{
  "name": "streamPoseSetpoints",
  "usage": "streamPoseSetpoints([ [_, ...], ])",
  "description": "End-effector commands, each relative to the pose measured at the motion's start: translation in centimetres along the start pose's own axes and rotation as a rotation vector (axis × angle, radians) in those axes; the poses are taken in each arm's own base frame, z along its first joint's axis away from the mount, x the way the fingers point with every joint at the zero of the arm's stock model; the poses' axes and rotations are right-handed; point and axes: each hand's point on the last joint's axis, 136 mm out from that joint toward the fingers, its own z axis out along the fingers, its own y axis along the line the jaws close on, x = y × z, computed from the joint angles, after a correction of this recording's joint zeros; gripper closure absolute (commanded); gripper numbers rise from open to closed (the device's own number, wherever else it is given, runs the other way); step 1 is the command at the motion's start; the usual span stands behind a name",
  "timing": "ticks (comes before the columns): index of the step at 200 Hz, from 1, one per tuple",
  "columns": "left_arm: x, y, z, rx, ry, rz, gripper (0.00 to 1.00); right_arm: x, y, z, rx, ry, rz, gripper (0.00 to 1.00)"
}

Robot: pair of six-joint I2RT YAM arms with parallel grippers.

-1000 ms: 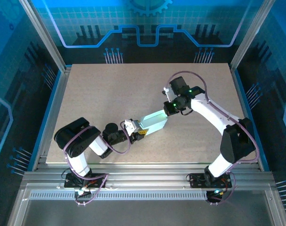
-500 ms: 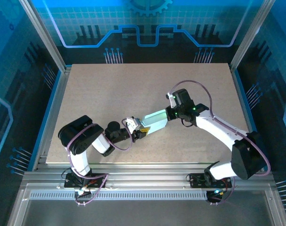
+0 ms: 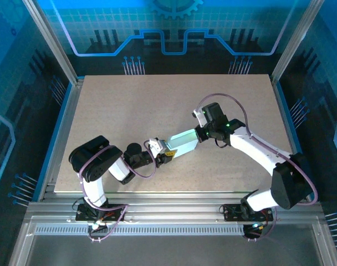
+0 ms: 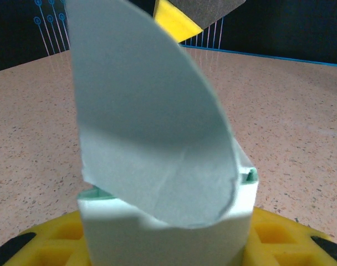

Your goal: Fold the paper box

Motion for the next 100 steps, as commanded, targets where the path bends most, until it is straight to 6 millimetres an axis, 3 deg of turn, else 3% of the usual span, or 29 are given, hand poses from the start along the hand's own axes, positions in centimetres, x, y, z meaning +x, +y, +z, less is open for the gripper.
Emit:
streamPoseSetpoints([
  [1, 2.9, 0.4, -0.5, -0.024, 0.093, -0.036, 0.68, 0.9, 1.1, 0.4, -0.054, 0.028, -0.019, 1.00],
  [41, 3.1, 0.6, 0.0, -0.025, 0.096, -0.097, 0.68, 1.9, 1.1, 1.6, -0.032, -0.040, 0.030, 1.00],
  [47, 3.2, 0.6, 0.1, -0.025, 0.097, -0.101, 0.67, 2.8, 1.0, 2.0, -0.028, -0.035, 0.038, 1.00],
  [78, 3.5, 1.0, 0.2, -0.038, 0.103, -0.112, 0.64, 2.4, 1.1, 1.8, -0.009, -0.091, 0.047, 1.00],
  [100, 3.7, 1.7, 0.1, -0.070, 0.106, -0.128, 0.46, 1.7, 0.6, 1.2, 0.040, -0.091, 0.063, 1.00],
])
